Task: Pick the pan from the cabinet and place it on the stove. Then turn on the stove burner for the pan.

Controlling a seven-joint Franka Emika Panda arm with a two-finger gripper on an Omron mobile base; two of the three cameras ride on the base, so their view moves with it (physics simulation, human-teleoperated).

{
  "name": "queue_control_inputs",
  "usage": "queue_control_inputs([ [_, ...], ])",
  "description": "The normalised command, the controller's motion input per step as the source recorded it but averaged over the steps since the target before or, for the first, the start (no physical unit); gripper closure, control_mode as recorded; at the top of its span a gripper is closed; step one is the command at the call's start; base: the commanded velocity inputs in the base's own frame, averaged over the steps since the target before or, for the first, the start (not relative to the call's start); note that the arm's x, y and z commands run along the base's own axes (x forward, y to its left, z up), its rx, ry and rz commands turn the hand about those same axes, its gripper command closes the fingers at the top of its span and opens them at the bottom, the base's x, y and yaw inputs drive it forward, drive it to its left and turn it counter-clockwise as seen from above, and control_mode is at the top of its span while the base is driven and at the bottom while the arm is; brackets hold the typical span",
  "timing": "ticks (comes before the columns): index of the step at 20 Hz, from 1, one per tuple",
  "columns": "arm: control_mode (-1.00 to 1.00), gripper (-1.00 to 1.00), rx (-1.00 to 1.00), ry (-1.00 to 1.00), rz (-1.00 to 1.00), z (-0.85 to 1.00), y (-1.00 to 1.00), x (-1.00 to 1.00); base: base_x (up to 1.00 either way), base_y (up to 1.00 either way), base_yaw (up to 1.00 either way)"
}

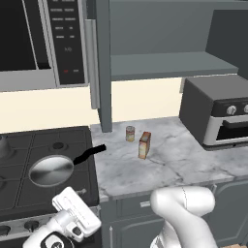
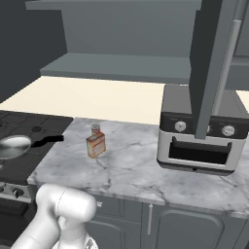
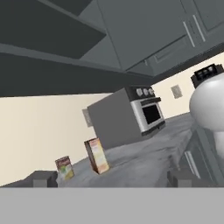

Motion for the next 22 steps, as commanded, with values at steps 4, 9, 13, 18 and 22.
queue_control_inputs([
  [4,-1.00,-1.00,-0.17,0.00,0.00,0.00,0.00,-0.35,0.00,0.00,0.00],
  [9,-1.00,-1.00,-0.09,0.03,0.00,-0.04,0.00,-0.26,0.00,0.00,0.00],
  [13,-1.00,-1.00,0.00,0.06,0.03,-0.18,-0.01,-0.06,0.00,0.00,0.00],
  [18,-1.00,-1.00,0.00,0.07,0.06,-0.25,0.00,0.00,0.00,0.00,0.00],
  [22,-1.00,-1.00,0.00,0.06,0.09,-0.25,-0.01,0.00,0.00,0.00,0.00],
])
